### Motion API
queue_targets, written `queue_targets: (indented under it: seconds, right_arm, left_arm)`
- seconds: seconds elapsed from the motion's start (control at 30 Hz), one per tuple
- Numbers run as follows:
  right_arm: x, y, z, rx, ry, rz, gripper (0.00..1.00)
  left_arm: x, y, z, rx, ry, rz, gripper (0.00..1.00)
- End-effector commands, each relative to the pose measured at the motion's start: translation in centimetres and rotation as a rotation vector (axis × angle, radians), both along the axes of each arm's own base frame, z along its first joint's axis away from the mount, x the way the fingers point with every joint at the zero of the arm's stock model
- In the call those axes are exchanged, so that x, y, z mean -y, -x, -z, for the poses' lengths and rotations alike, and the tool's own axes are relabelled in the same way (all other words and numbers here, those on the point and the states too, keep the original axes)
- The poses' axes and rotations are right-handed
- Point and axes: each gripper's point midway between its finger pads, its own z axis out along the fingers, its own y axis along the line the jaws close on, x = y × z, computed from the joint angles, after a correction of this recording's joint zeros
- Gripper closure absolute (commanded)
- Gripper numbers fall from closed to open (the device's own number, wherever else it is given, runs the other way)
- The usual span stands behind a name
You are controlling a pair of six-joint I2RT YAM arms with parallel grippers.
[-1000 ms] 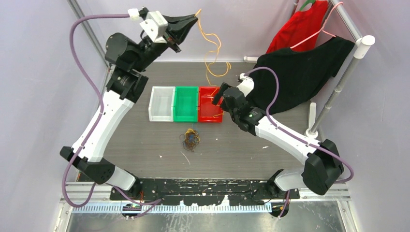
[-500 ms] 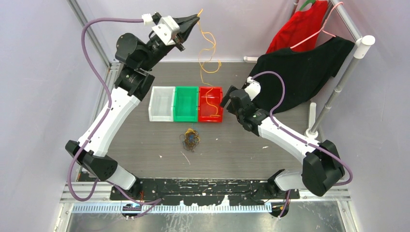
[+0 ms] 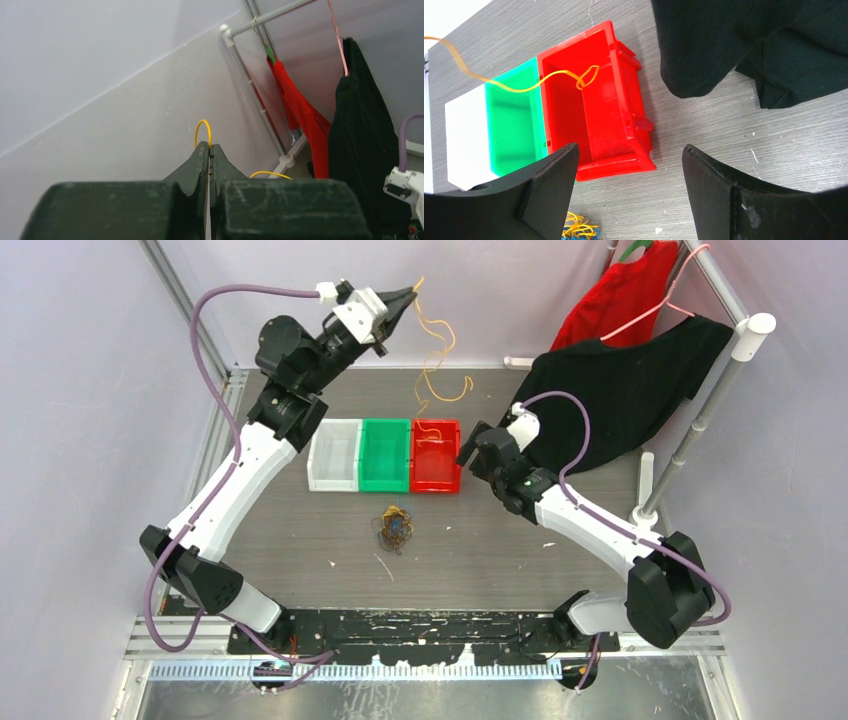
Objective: Untangle the cables
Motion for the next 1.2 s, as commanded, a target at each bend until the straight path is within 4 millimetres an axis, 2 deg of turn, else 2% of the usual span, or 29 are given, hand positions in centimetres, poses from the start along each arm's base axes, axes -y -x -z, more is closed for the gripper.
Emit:
queue_targets:
  seconds: [0.0,0.13,0.47,0.63,0.87,0.97,1.03,1.17]
  right_arm:
    - [1.6,0.3,-2.3,0.061,-0.041,0.064,0.21]
    - [2.8,0.7,-2.4,0.069,-0.049,0.097,0.22]
    - [4.2,1.1,-1.3,0.034,-0.043,0.129,0.23]
    - [4.6,1.2,-1.1,0.029,-0.043,0.140,0.23]
    - [5.7,1.1,-1.3,0.032,-0.052,0.170,0.23]
    - [6.1,1.2,-1.5,0.040,-0.063,0.178,0.23]
    - [6.3,1.2,-1.5,0.042,-0.065,0.182,0.23]
    - [6.6,1.2,-1.4,0.043,-0.064,0.186,0.23]
  left_arm:
    - [-0.6,-0.7,2.9,-0.061,-0.039,-0.056,1.00]
    - [-0.5,-1.9,8.4,-0.191,-0.094,-0.089,1.00]
    - [-0.4,-5.4,17.3,-0.309,-0.301,-0.227,1.00]
    - [0.7,-5.9,20.4,-0.366,-0.359,-0.211,1.00]
    - [4.3,-5.2,23.6,-0.463,-0.446,-0.114,1.00]
    - [5.1,-5.3,25.9,-0.495,-0.533,-0.127,1.00]
    - [5.2,-6.1,27.9,-0.516,-0.589,-0.168,1.00]
    - [4.8,-8.0,30.1,-0.528,-0.653,-0.248,1.00]
